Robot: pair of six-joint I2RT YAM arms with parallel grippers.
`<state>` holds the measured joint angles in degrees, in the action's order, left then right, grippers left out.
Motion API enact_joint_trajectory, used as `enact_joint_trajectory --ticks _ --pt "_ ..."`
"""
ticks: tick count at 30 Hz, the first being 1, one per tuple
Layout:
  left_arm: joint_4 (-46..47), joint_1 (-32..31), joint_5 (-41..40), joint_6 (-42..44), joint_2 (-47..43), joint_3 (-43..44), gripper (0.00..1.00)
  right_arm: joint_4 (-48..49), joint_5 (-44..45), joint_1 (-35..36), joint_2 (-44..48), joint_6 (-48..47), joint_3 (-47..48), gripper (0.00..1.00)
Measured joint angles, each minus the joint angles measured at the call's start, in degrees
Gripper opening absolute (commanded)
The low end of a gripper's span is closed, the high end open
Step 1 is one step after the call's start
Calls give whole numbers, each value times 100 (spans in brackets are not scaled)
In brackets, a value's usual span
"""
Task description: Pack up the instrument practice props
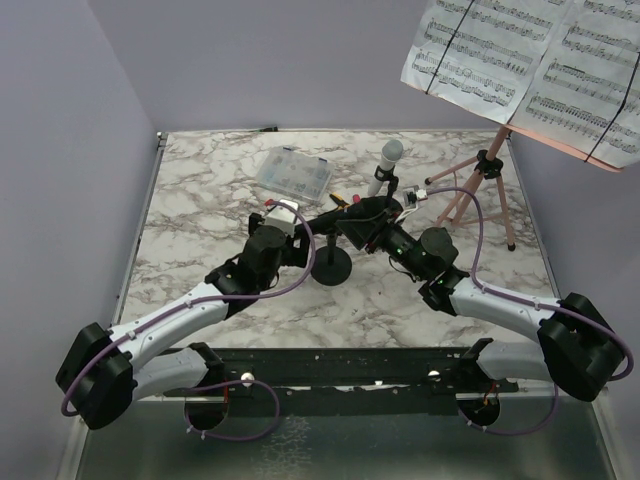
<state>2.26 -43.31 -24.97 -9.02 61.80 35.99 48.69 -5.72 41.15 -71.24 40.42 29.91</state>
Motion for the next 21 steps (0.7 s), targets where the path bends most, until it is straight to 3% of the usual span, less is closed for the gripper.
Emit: enact_joint_trajectory --ticks 5,16,21 --pt "-87 13 120 -15 -164 -2 90 0 -7 0 0 0 0 19" --pt "-507 13 761 -219 -1729 -144 86 179 -101 0 -170 -46 57 18" --pt "-275 -243 1191 -671 -1545 -267 85 247 -166 0 -232 -72 79 18"
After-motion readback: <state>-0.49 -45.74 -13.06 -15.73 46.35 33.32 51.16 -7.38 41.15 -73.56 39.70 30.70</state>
